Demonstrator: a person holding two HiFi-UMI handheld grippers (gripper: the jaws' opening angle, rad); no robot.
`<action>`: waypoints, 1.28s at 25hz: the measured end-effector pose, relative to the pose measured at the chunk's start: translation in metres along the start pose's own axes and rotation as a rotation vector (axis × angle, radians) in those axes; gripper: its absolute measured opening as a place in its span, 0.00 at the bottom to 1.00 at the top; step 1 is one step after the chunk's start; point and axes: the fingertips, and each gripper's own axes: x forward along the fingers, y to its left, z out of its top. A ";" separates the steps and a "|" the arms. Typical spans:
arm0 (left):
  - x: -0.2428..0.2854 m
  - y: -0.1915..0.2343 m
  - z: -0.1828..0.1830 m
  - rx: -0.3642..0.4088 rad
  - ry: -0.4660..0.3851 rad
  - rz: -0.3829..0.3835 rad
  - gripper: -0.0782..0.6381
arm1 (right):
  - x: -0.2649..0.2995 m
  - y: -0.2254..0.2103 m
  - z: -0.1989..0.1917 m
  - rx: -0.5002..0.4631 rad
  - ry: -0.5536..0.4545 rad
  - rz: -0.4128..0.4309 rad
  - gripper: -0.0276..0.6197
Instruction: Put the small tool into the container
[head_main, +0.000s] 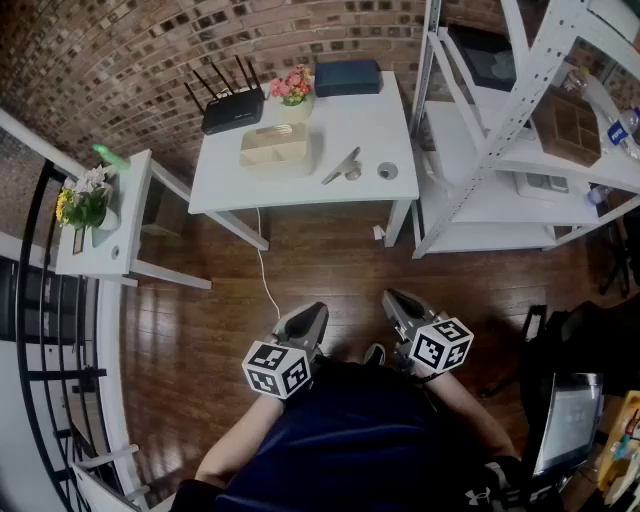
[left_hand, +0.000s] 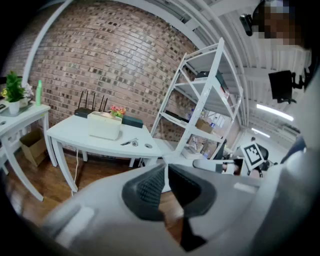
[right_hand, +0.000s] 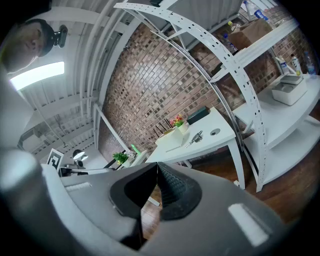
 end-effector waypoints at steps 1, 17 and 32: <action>0.001 0.000 0.002 0.004 -0.002 0.004 0.14 | 0.001 -0.003 0.002 0.005 0.000 0.000 0.06; 0.054 0.084 0.050 -0.035 -0.017 -0.054 0.14 | 0.084 -0.036 0.034 0.001 0.025 -0.097 0.06; 0.089 0.281 0.157 -0.108 -0.041 -0.130 0.14 | 0.229 -0.089 0.106 0.172 -0.019 -0.392 0.15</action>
